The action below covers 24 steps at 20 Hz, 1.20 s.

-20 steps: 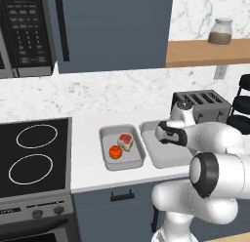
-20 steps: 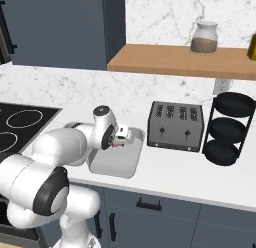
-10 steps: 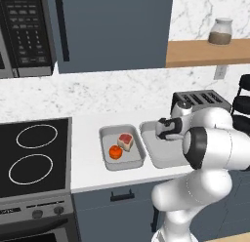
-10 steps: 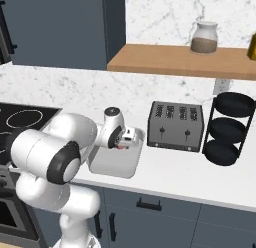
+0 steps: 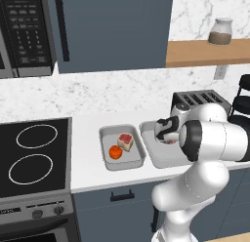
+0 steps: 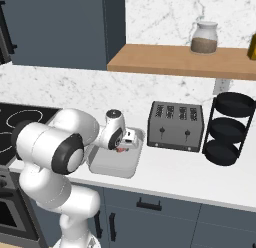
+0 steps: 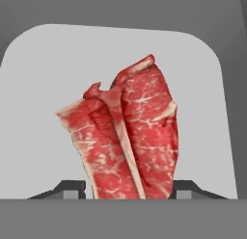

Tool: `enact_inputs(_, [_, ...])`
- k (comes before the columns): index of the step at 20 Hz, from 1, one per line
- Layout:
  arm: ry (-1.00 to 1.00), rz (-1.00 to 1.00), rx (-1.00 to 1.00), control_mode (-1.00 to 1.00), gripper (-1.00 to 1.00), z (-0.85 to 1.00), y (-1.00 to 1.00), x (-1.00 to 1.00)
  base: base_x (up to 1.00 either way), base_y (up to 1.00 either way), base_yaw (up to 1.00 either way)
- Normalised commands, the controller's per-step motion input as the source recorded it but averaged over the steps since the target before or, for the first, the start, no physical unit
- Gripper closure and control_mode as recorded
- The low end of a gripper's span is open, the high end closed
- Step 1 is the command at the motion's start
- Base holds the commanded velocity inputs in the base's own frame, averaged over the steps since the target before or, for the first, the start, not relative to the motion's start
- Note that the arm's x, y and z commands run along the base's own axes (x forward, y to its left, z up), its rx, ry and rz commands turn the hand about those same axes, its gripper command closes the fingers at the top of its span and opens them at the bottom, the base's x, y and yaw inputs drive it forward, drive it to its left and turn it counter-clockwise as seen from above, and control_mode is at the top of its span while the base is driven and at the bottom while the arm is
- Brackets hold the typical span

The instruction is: Place one squash and one steak in each tupperware on the nearby counter, to pack two identical lunches.

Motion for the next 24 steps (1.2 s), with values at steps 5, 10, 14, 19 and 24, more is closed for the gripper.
enact_inputs(5, [0.0, 0.0, 0.0, -1.0, -1.0, 0.07, 0.0, 0.0, 0.0, 0.0, 0.0])
enact_inputs(10, [0.0, 0.0, -0.02, -1.0, -1.0, 0.29, 0.04, -0.12, 0.0, 0.0, 0.0])
enact_inputs(14, [-0.02, 0.0, -0.08, -1.0, -1.0, 0.65, 0.16, -0.81, 0.0, 0.0, 0.0])
enact_inputs(19, [0.0, 0.0, -0.09, -1.0, -1.0, 0.4, 0.53, -1.0, 0.0, 0.0, 0.0])
enact_inputs(24, [0.01, -0.05, 0.0, -1.0, -1.0, 0.69, 0.39, -1.0, 0.0, 0.0, 0.0])
